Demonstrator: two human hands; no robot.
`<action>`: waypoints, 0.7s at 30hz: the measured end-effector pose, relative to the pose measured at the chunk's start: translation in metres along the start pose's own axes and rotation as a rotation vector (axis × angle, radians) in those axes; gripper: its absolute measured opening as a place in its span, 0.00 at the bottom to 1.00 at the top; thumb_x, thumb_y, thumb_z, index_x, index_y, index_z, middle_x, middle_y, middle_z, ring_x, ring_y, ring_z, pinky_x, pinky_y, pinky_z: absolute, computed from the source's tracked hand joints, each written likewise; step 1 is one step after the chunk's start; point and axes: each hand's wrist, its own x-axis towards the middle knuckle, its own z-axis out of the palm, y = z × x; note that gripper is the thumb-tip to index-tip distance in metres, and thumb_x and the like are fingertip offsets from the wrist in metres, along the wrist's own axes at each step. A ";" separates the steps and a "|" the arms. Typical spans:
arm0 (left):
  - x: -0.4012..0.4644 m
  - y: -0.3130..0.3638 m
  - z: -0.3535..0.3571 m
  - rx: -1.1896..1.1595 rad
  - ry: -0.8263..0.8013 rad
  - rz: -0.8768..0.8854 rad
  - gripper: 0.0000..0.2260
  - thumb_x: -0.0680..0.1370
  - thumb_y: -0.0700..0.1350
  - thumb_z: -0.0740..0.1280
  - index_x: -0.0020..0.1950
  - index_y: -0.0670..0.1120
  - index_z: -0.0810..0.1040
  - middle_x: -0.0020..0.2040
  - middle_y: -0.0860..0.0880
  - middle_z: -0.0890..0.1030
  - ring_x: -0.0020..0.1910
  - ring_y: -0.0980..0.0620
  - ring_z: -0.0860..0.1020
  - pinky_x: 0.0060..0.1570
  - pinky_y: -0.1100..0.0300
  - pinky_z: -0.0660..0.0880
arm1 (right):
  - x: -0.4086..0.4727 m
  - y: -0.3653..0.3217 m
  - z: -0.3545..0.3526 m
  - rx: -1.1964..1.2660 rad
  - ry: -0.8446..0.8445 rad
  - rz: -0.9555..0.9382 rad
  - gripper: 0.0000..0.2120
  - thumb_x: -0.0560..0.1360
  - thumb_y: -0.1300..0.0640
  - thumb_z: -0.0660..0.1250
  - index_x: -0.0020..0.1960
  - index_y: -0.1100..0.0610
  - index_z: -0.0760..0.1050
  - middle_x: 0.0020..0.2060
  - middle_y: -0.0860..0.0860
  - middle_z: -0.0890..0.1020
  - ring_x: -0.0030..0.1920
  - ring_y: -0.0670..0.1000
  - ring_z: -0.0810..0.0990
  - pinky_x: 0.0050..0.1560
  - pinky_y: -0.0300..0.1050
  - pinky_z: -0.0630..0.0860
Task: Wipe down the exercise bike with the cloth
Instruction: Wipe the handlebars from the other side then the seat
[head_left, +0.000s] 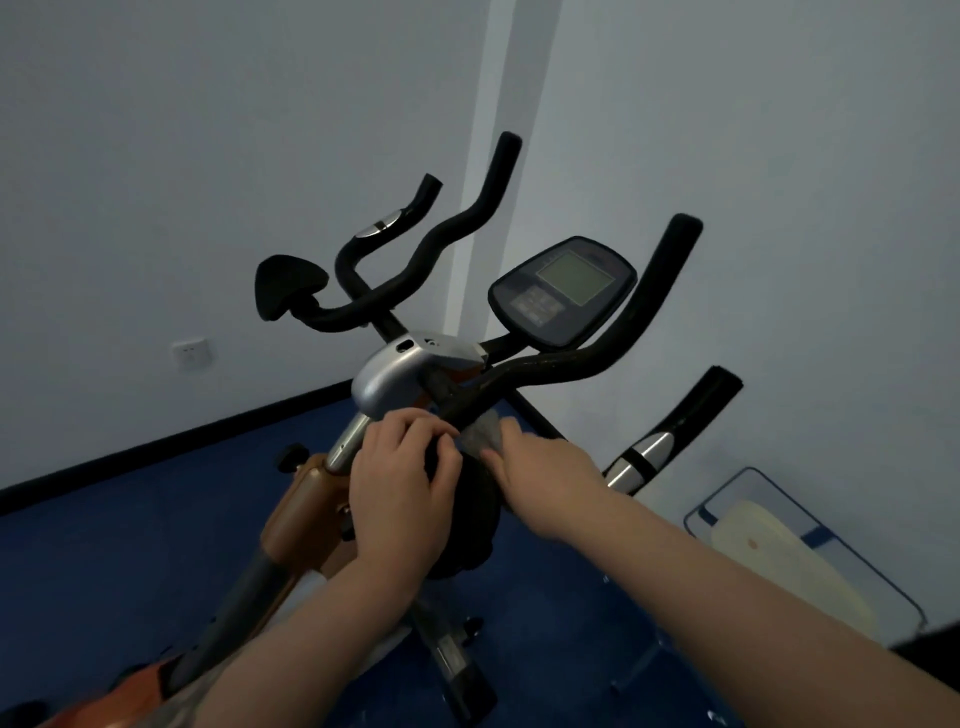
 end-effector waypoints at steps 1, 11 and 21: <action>-0.001 -0.001 0.000 -0.002 -0.003 0.003 0.09 0.77 0.49 0.59 0.47 0.50 0.79 0.47 0.56 0.74 0.46 0.58 0.70 0.47 0.64 0.65 | -0.011 0.005 0.002 -0.070 0.035 -0.027 0.20 0.83 0.44 0.48 0.66 0.57 0.61 0.53 0.55 0.77 0.47 0.58 0.78 0.38 0.48 0.64; 0.001 -0.001 0.001 0.003 0.007 0.018 0.10 0.77 0.48 0.59 0.46 0.49 0.79 0.48 0.53 0.76 0.46 0.59 0.69 0.46 0.58 0.67 | -0.006 -0.011 0.012 -0.207 0.134 0.073 0.22 0.83 0.44 0.49 0.69 0.58 0.61 0.53 0.54 0.78 0.47 0.55 0.79 0.37 0.47 0.63; 0.030 0.026 0.015 0.043 -0.354 0.444 0.06 0.74 0.41 0.70 0.50 0.47 0.80 0.53 0.51 0.76 0.44 0.52 0.77 0.42 0.54 0.74 | -0.054 0.111 -0.028 -0.209 0.478 -0.108 0.15 0.77 0.47 0.59 0.47 0.57 0.79 0.43 0.52 0.80 0.47 0.56 0.79 0.69 0.54 0.63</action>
